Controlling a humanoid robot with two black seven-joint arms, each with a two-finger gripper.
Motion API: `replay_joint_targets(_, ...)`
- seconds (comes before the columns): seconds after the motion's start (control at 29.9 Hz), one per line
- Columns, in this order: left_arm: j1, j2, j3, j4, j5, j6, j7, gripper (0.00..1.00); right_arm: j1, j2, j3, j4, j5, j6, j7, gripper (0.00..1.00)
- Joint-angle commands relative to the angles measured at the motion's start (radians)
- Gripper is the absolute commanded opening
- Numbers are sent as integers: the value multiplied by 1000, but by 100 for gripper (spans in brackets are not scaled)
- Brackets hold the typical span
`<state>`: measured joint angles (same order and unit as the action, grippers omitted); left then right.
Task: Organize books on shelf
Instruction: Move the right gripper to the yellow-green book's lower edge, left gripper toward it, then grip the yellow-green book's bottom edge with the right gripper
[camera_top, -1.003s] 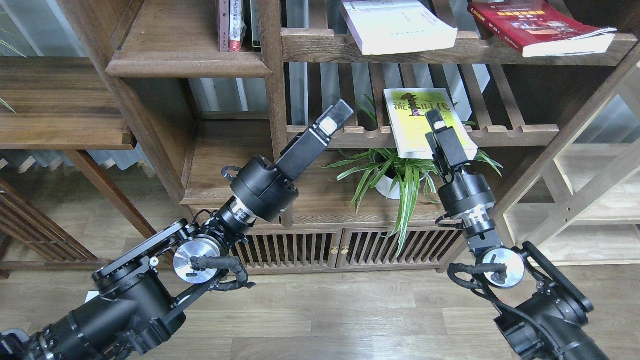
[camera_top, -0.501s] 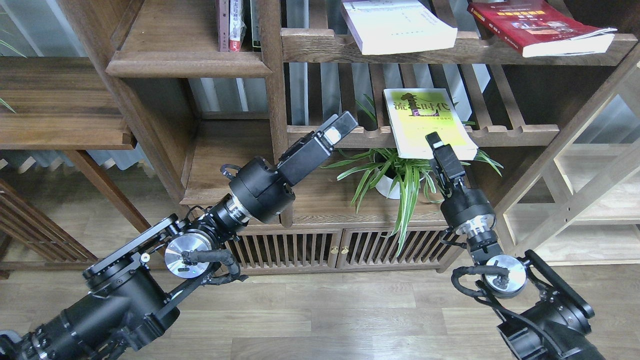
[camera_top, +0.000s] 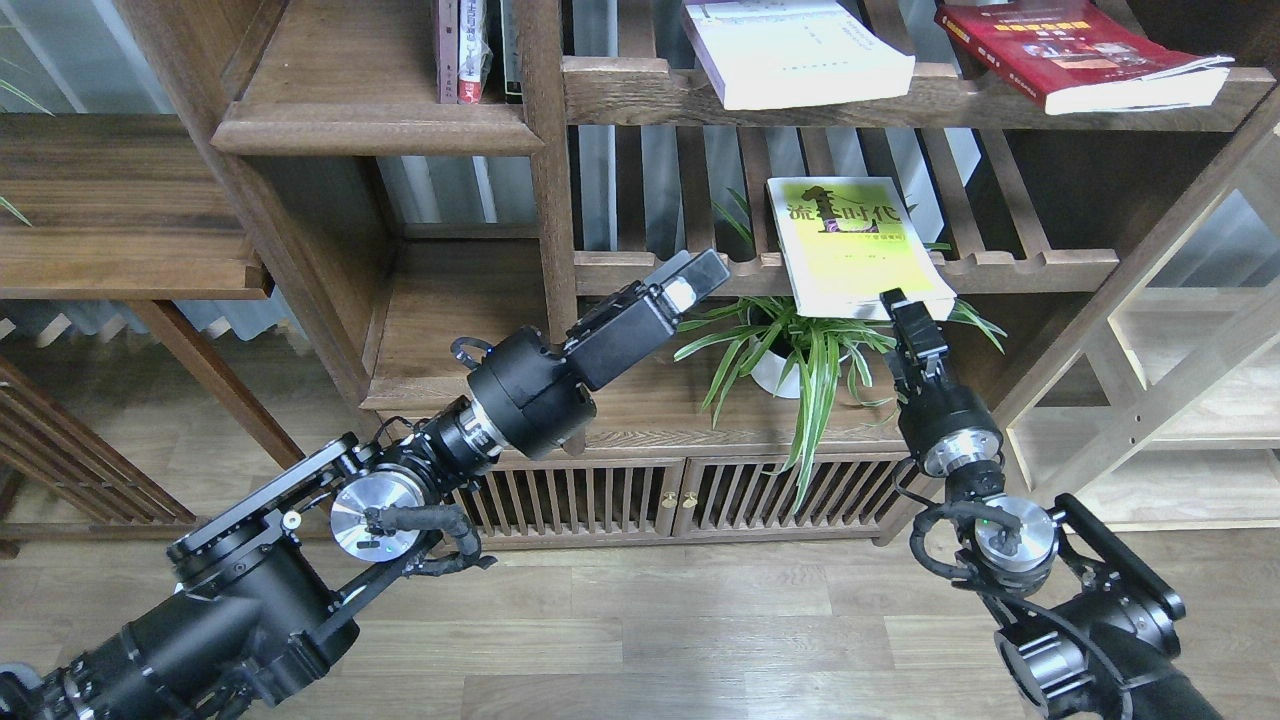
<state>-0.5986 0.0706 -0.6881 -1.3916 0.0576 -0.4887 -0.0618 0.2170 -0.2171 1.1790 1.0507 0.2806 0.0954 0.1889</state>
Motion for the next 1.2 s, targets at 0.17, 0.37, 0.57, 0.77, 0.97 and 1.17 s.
replay_joint_targets(0.17, 0, 0, 9, -9, 1, 0, -1, 99, 45, 1, 27, -64, 29, -11, -8, 100)
replay_joint_targets(0.37, 2, 1, 9, 3, 7, 0, 0, 99, 68, 16, 34, -107, 29, -58, -8, 100)
replay_joint_targets(0.57, 3, 1, 5, 5, 7, 0, 0, 99, 108, 53, 53, -164, 29, -71, -5, 99)
replay_joint_targets(0.77, 3, 1, 5, 5, 7, 0, 0, 99, 147, 61, 56, -169, 29, -117, -5, 96)
replay_joint_targets(0.97, 8, 1, 5, 5, 7, 0, 0, 99, 153, 68, 53, -167, 31, -145, -6, 96)
replay_joint_targets(1.17, 13, 1, 4, 6, 7, 0, -1, 99, 170, 85, 51, -172, 31, -145, -5, 92)
